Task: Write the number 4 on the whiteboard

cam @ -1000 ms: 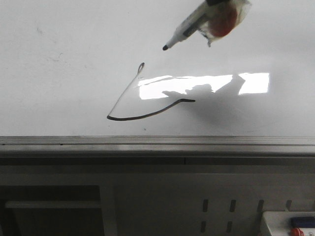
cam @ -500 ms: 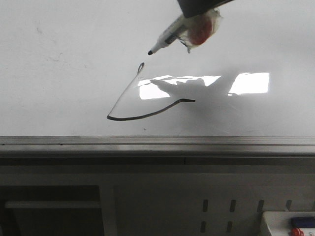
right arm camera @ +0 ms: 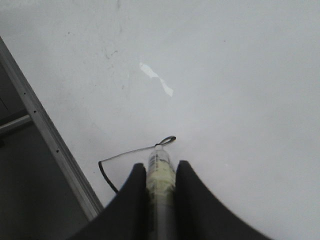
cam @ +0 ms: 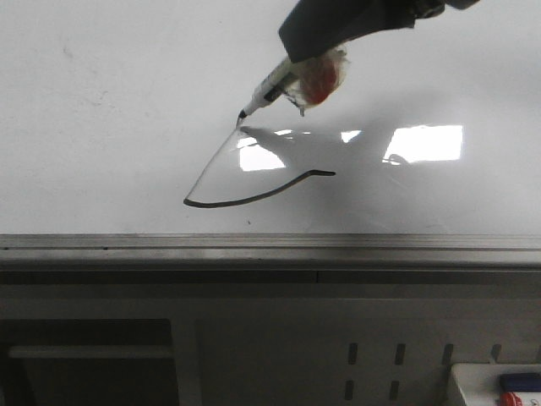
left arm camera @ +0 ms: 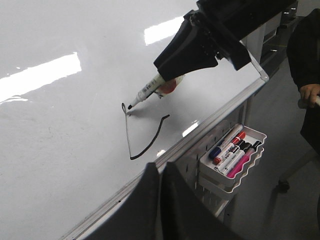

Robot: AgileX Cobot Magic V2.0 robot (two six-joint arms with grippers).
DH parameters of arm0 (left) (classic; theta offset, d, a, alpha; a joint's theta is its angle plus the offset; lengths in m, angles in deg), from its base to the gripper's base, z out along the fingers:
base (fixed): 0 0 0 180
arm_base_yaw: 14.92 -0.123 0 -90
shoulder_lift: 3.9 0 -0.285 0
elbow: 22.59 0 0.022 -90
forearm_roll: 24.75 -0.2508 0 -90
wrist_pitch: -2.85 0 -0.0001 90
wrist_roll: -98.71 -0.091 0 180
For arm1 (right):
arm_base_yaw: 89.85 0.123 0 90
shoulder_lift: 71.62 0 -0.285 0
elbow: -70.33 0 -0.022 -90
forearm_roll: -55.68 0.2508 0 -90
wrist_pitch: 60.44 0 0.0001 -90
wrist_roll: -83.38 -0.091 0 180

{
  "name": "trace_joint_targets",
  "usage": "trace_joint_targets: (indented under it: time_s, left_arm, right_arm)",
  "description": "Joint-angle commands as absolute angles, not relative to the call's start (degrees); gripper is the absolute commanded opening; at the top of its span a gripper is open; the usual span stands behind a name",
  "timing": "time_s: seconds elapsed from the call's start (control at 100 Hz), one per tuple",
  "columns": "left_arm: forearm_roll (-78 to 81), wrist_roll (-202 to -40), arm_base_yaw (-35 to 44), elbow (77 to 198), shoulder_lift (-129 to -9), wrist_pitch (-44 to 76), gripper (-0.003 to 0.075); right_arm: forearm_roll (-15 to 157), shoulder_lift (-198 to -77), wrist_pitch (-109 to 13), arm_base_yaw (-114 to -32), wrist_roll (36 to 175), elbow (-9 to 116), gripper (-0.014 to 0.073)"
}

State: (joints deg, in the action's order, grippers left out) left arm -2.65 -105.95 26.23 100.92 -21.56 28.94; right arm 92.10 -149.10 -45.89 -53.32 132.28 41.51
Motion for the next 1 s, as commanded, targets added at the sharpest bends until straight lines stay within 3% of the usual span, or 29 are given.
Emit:
trace_joint_targets:
  time_s: [0.0, 0.99]
  left_arm:
    - [-1.3, -105.4, 26.0, 102.3, -22.1, 24.7, -0.0020]
    - [-1.3, -105.4, 26.0, 102.3, -22.1, 24.7, -0.0020]
  right_arm:
    - [92.5, -149.2, -48.9, -53.2, 132.9, 43.5, -0.0045]
    - [93.4, -150.1, -44.8, -53.3, 130.9, 33.4, -0.0045]
